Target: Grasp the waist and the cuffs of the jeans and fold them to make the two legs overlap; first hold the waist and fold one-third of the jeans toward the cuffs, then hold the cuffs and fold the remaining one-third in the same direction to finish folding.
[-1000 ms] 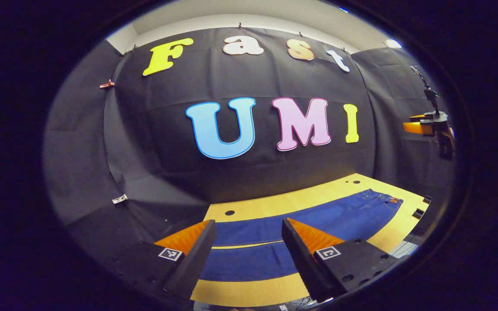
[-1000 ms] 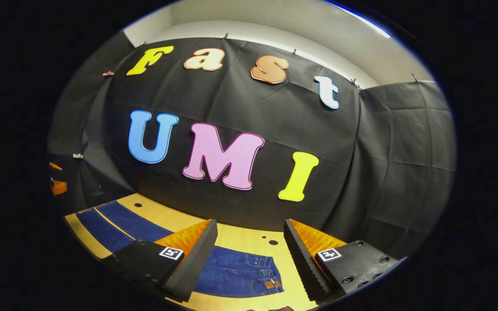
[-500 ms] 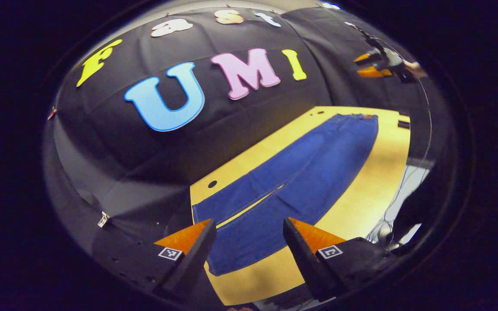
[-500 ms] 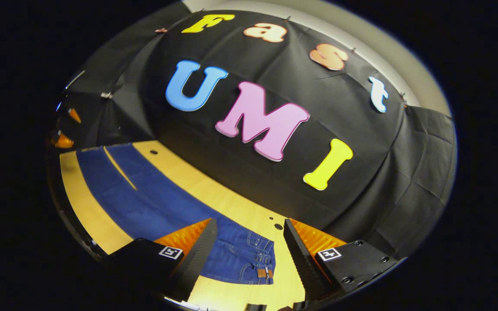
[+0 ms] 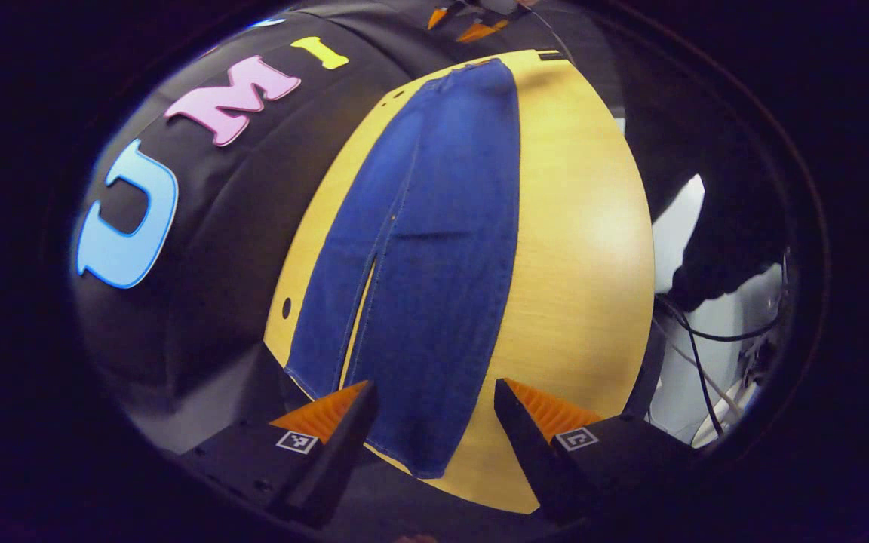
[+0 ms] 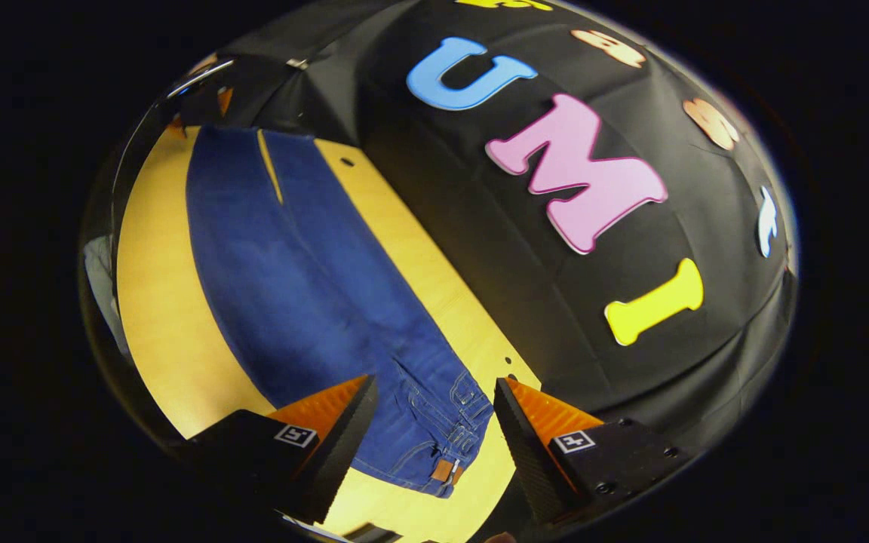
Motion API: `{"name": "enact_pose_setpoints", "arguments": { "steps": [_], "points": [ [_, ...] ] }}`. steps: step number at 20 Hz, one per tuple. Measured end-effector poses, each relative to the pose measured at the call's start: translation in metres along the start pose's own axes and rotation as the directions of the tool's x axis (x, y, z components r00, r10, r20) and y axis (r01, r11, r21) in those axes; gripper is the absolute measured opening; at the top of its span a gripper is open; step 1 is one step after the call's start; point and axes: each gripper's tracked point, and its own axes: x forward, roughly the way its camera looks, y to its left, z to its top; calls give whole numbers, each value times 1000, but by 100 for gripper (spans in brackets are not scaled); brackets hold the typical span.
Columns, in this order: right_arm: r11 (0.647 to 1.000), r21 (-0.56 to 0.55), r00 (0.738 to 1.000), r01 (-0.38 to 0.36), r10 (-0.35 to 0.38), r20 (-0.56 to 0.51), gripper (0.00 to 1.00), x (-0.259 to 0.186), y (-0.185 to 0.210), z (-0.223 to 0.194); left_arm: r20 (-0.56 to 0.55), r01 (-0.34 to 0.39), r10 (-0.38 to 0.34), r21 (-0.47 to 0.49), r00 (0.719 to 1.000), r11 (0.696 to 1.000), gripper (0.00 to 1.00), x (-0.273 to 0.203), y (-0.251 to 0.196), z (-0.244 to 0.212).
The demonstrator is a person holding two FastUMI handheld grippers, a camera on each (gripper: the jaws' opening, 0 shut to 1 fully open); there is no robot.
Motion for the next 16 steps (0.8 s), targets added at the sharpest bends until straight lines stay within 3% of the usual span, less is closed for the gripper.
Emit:
{"name": "enact_pose_setpoints", "arguments": {
  "steps": [4, 7, 8, 10, 16],
  "points": [
    [997, -30, 994, -74, 71, -86, 97, 23, 8, -43, -107, 76, -65, 104, 992, 992, 98, 20, 4, -48],
    [993, -58, 987, -100, 92, -135, 97, 31, 7, -66, -165, 147, -115, 198, 980, 969, 98, 38, -12, -72],
    [992, -67, 984, -106, 95, -150, 97, 30, 7, -72, -136, 150, -121, 231, 983, 961, 98, 42, -15, -70],
    [989, -92, 982, -111, 96, -162, 97, 29, 8, -81, -122, 152, -125, 241, 985, 959, 89, 44, -12, -71],
    [958, -238, 974, -163, 118, -192, 97, 21, 33, -101, -93, 94, -75, 217, 993, 972, 89, 53, -8, -72]
  ]
}}
